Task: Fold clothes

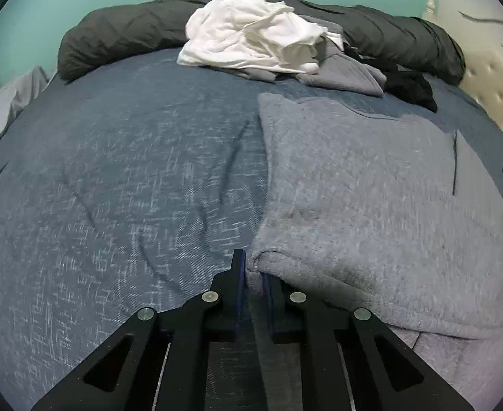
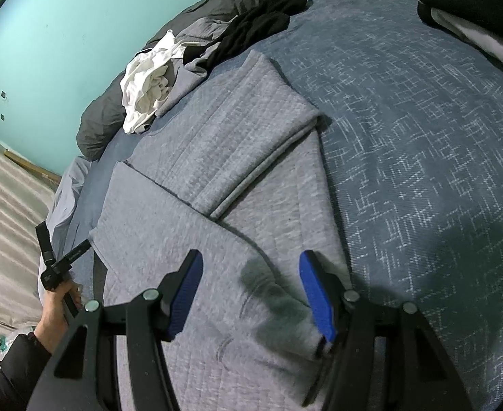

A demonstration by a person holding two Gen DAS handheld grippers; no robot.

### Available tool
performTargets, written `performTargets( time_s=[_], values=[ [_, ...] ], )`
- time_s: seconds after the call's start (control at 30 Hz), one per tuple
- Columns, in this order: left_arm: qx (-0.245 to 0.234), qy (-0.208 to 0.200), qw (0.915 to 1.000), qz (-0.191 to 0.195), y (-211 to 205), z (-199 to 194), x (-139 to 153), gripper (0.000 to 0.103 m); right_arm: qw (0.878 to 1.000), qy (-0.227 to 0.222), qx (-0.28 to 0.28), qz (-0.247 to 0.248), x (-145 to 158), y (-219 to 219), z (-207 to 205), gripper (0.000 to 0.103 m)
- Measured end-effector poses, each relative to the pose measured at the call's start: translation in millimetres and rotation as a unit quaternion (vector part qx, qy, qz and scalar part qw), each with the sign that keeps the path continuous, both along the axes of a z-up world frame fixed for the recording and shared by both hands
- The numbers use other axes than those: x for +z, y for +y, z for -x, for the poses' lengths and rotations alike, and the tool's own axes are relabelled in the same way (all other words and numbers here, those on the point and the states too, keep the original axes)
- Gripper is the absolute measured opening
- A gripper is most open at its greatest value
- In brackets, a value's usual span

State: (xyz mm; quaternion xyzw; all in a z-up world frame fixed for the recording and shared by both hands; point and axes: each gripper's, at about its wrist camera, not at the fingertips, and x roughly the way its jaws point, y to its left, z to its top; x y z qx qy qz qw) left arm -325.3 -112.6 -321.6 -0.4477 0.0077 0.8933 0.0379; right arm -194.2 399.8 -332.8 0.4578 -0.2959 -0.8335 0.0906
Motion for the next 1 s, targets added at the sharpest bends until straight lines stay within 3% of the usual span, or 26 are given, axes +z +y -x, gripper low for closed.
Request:
performTargets(
  time_s=[0.17,0.37,0.57,0.67,0.77,0.93,1.0],
  values=[
    [0.0,-0.015,0.9999,-0.006,-8,-2,-4,0.011,1.0,0.0,0.003,-0.001,-1,-2,0,0.06],
    [-0.012,-0.031,0.9994,-0.012,-15,-12,1,0.019,1.0,-0.001,0.002,0.002,-3,-1,1,0.06],
    [0.017,-0.001,0.9996,-0.02,-25,-27,35,0.02,1.0,0.004,0.002,0.002,-1,0,-1,0.06],
    [-0.02,0.011,0.9997,-0.007,1,-25,44,0.02,1.0,0.007,0.005,0.001,1,-5,-1,0.06],
    [-0.046,-0.012,0.9988,-0.005,24,-14,31,0.02,1.0,0.019,0.004,-0.003,6,-10,-2,0.06],
    [-0.026,-0.045,0.9986,-0.005,25,-2,-2,0.02,0.998,0.05,0.024,0.006,16,-17,-2,0.059],
    [-0.015,-0.044,0.9987,-0.021,17,-1,-8,0.02,0.999,0.035,0.04,0.009,9,-23,2,0.044]
  ],
)
